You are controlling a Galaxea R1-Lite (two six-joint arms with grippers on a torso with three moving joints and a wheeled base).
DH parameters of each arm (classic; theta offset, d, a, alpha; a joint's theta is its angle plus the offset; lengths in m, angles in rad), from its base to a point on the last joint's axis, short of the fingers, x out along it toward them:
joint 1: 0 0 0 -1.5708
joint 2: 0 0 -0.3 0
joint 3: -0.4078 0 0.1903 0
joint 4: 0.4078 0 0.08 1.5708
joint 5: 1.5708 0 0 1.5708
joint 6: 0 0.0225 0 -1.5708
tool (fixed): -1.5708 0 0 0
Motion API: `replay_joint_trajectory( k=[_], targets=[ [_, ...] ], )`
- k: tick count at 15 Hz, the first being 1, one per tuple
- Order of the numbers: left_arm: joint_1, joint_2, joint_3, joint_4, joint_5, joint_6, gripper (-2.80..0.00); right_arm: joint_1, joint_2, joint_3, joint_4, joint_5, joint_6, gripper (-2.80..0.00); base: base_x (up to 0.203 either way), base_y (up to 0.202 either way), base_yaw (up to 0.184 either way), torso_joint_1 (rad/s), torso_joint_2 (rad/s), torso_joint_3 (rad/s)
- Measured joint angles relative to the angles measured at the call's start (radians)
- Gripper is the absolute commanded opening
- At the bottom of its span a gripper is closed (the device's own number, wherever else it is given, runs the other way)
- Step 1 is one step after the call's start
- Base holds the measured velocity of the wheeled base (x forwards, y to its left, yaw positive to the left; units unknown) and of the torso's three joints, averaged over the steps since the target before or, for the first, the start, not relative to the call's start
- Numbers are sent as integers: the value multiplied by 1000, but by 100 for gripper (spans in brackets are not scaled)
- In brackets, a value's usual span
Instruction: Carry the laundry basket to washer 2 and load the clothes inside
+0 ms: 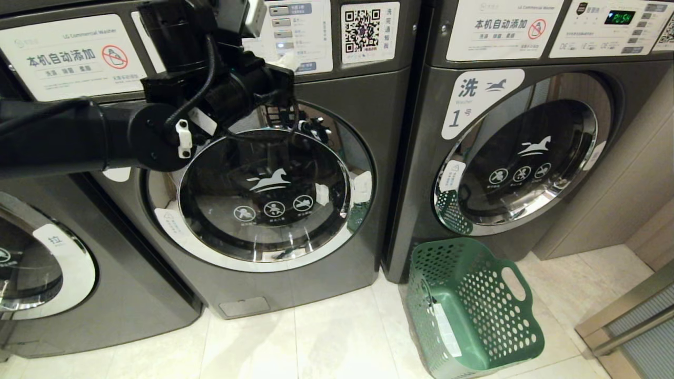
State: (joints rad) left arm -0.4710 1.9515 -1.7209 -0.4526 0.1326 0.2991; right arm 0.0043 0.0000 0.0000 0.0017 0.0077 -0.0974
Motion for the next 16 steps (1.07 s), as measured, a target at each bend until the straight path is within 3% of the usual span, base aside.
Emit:
replay_joint_trajectory(
  k=[5,8,12,14,16],
  targets=[
    [-35,-172,330,-19,12,-17,-280,0,0,0,0,0,1,-280,0,0,0,0,0,0],
    [-11,-355,552,-20,17,-69,-280,0,0,0,-1,0,1,-280,0,0,0,0,0,0],
    [208,-610,969,21,24,-188,-280,0,0,-1,0,-1,-1,-280,0,0,0,0,0,0],
    [321,-748,1180,77,75,-270,-280,0,0,-1,0,-2,-4,-280,0,0,0,0,0,0],
    [379,-887,1336,165,156,-336,-280,0,0,-2,0,-2,-5,-280,0,0,0,0,0,0]
  ],
)
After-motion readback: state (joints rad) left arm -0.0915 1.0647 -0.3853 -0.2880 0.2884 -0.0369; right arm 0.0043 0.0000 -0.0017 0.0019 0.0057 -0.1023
